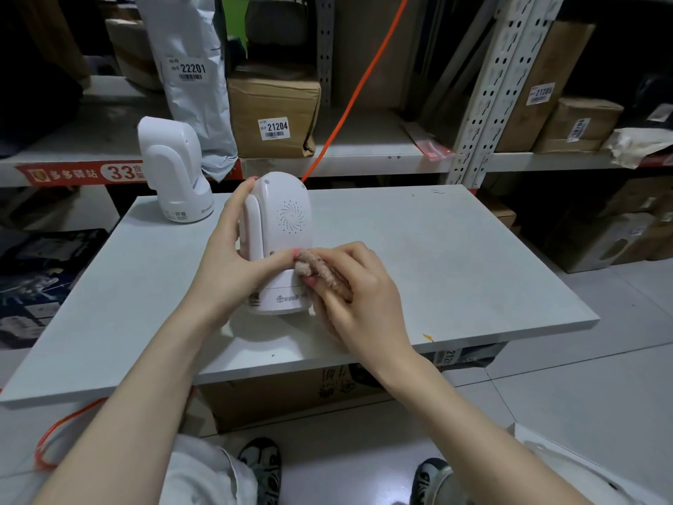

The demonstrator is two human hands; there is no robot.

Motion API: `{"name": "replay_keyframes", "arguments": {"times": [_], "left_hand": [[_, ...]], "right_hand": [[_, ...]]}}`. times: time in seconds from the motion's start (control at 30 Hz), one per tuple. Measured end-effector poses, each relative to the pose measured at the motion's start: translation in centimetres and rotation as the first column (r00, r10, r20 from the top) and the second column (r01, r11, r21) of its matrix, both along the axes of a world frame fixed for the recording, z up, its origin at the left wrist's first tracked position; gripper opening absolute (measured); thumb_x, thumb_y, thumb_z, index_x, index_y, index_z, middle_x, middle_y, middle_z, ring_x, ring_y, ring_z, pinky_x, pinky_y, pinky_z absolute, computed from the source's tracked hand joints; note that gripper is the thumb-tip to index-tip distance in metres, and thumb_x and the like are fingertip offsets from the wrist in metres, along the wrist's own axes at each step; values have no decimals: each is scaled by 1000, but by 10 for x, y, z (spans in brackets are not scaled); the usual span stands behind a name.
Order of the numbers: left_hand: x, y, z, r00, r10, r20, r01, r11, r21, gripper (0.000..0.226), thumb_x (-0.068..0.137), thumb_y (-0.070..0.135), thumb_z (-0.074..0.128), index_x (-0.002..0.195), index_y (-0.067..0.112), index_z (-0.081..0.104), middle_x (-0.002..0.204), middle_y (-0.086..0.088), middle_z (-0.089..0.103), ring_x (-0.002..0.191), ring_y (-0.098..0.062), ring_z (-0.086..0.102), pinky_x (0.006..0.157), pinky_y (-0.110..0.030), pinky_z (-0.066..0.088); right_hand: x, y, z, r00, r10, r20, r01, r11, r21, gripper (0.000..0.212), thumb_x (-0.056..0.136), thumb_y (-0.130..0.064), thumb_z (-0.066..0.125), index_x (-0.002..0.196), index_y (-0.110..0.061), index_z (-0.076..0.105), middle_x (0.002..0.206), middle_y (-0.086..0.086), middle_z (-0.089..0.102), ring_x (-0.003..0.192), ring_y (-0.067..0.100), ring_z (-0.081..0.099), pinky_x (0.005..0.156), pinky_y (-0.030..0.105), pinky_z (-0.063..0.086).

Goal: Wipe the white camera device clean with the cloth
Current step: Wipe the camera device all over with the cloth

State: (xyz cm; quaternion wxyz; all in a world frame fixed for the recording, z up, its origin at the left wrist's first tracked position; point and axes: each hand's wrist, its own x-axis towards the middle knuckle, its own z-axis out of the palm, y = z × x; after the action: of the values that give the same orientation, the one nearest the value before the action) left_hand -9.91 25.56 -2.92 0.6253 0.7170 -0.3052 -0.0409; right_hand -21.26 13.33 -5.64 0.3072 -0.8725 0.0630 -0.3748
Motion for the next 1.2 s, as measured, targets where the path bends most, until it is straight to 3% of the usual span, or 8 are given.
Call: {"name": "replay_keyframes", "arguments": {"times": [0.13, 0.23, 0.4, 0.6, 0.77, 0.9, 1.1, 1.2], "left_hand": [[-5, -8, -4, 997, 47, -64, -51, 996, -71, 110, 66, 12, 86, 148, 44, 19, 145, 14, 40, 129, -4, 43, 105, -40, 44], [-12, -18, -4, 995, 64, -77, -72, 992, -104, 113, 69, 7, 84, 149, 43, 14, 151, 6, 35, 132, -12, 41, 107, -45, 42], [-12, -22, -5, 993, 25, -112, -41, 989, -144, 104, 76, 10, 78, 148, 45, 11, 149, 8, 38, 128, -11, 46, 106, -40, 43], [-17, -26, -4, 999, 16, -43, -22, 990, -139, 93, 77, 9, 77, 146, 40, 24, 143, 21, 36, 130, -3, 41, 98, -18, 44], [-15, -26, -5, 998, 22, -64, -30, 992, -125, 93, 65, 22, 84, 137, 47, 32, 142, 7, 45, 122, -11, 50, 98, -35, 49], [-18, -28, -5, 998, 44, -39, -47, 994, -93, 90, 73, 16, 82, 141, 41, 30, 144, 8, 41, 123, -14, 47, 101, -40, 47], [-18, -29, -2, 995, 71, -77, -80, 989, -125, 84, 69, 24, 80, 137, 43, 34, 140, 3, 46, 122, -17, 49, 98, -42, 49], [-18, -28, -2, 990, 80, -114, -95, 987, -132, 84, 67, 25, 80, 133, 48, 34, 139, 0, 47, 121, -19, 50, 97, -45, 50]], "right_hand": [[2, -14, 1, 997, -60, -46, 66, 985, 161, 24, 92, -24, 62, 115, -27, 68, 105, -3, 62, 101, 18, 60, 82, 34, 50], [-1, -18, 3, 991, -116, -72, 125, 985, 121, 24, 93, -22, 62, 116, -25, 68, 105, -4, 60, 101, 18, 58, 75, 27, 44], [-8, -19, 2, 981, -179, -72, 178, 984, -25, 23, 93, -26, 58, 114, -25, 67, 100, -4, 57, 96, 20, 55, 66, 29, 43], [-13, -12, 2, 998, -54, 9, 55, 980, -193, 28, 91, -37, 52, 112, -25, 65, 97, -4, 58, 90, 15, 51, 52, 33, 47], [-12, -25, 1, 995, -98, 15, 98, 962, -255, 27, 90, -38, 48, 108, -26, 64, 94, -3, 59, 89, 14, 48, 46, 30, 43], [-11, -32, -1, 979, -203, -22, 191, 947, -258, 15, 92, -30, 62, 103, -21, 67, 94, -2, 60, 88, 20, 54, 47, 33, 46], [-16, -8, 3, 998, -38, 52, 52, 949, -311, 27, 91, -33, 50, 107, -21, 68, 97, -2, 63, 88, 21, 55, 44, 35, 48], [-13, -11, 2, 997, -61, 49, 73, 954, -289, 28, 91, -34, 49, 109, -23, 67, 100, -3, 63, 90, 19, 54, 47, 36, 49]]}}
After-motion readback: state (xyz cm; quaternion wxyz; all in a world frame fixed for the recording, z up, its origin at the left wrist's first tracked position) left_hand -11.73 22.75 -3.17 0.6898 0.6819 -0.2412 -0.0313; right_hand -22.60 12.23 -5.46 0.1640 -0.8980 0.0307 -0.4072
